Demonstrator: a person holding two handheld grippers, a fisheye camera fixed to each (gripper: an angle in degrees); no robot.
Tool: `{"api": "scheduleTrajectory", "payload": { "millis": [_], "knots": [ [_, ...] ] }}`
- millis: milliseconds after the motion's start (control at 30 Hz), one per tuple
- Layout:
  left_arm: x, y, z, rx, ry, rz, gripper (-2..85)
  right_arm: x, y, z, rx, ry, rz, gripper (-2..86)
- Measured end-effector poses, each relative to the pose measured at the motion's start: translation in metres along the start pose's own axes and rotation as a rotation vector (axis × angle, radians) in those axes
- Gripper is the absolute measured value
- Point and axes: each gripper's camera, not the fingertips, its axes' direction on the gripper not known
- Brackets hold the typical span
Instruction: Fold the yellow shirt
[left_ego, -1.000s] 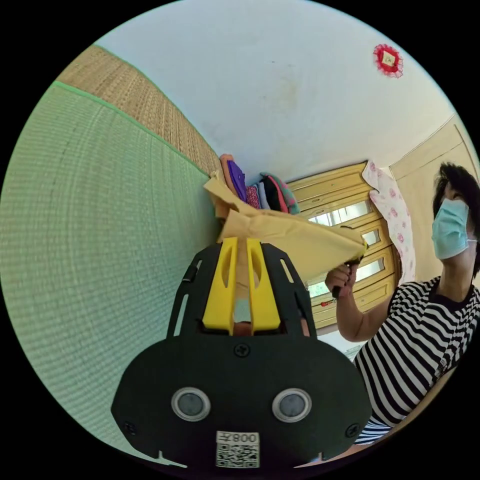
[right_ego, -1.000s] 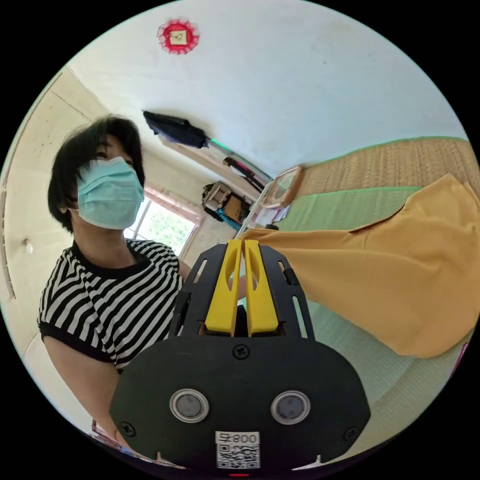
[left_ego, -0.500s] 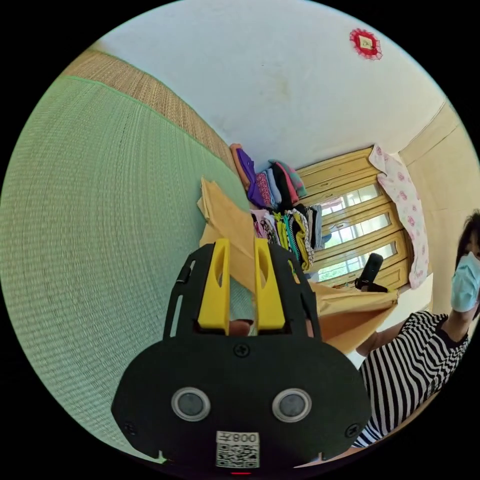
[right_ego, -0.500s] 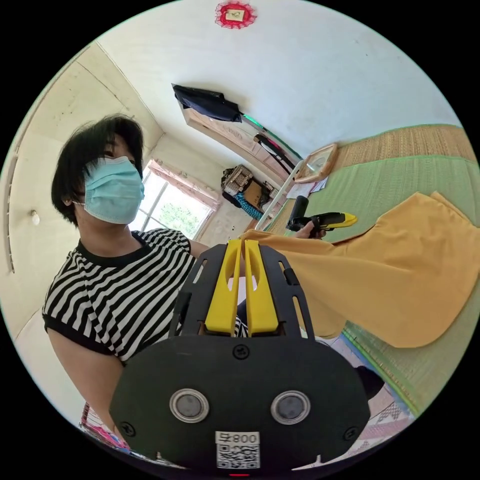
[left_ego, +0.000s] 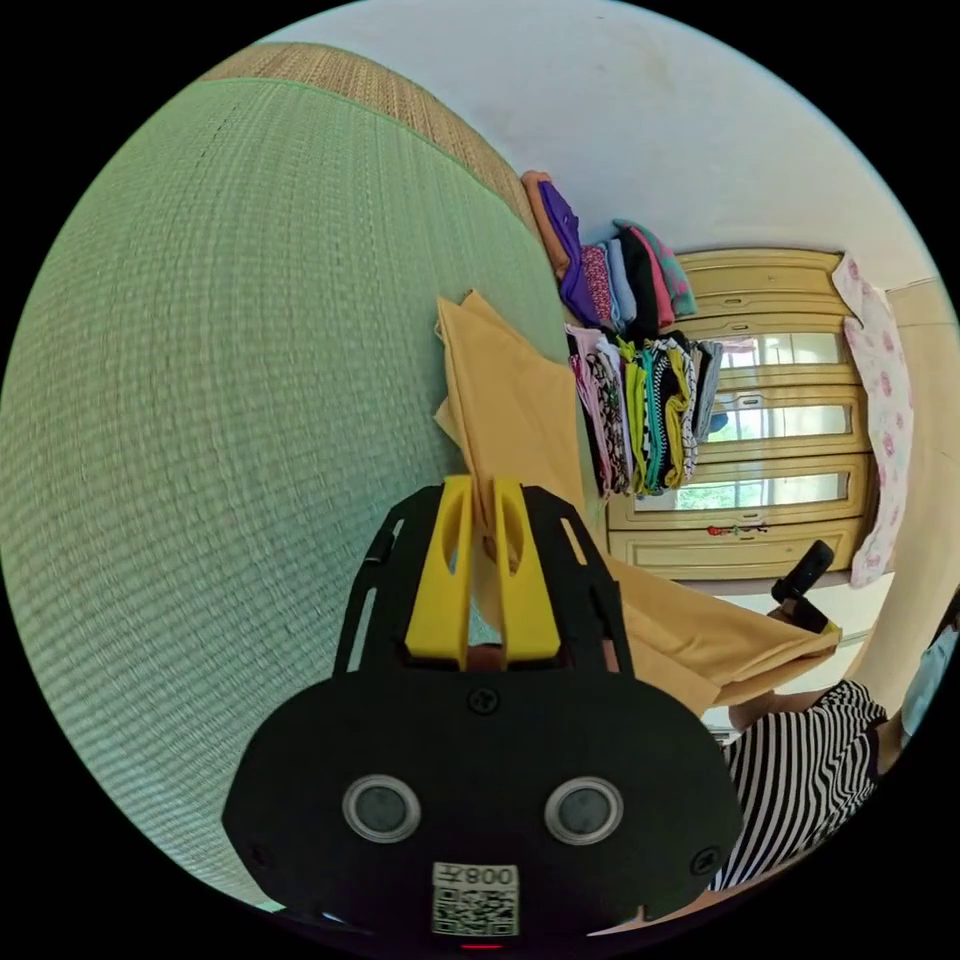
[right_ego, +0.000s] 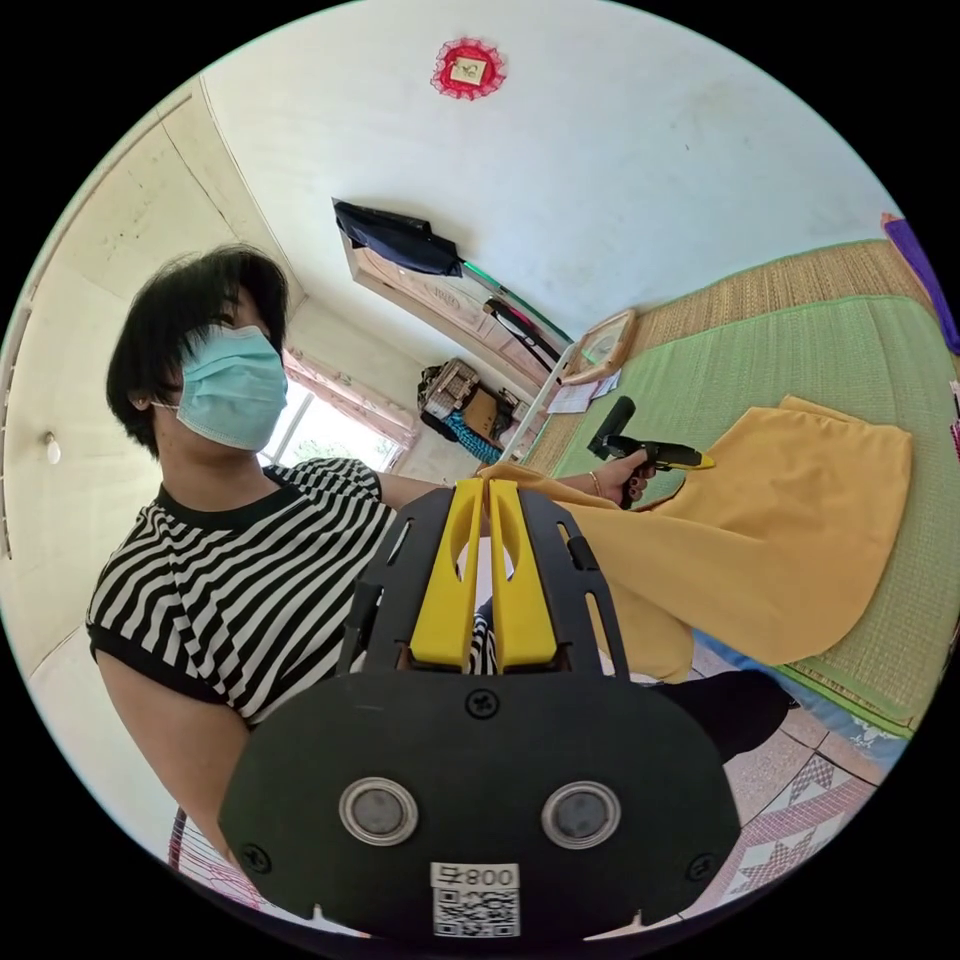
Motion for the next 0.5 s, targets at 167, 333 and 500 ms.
{"api": "scheduleTrajectory", "payload": {
  "millis": [167, 333, 500],
  "knots": [
    [-0.015, 0.044, -0.046, 0.078, 0.104, 0.014, 0.9, -0.004, 0.020, -0.030, 0.023, 0.021, -0.014, 0.6],
    [-0.015, 0.122, -0.137, 0.229, 0.224, 0.075, 0.5, -0.026, 0.039, -0.058, 0.039, 0.074, -0.067, 0.6],
    [-0.017, 0.217, -0.235, 0.400, 0.308, 0.123, 0.4, -0.054, 0.060, -0.089, 0.076, 0.132, -0.123, 0.6]
  ]
}}
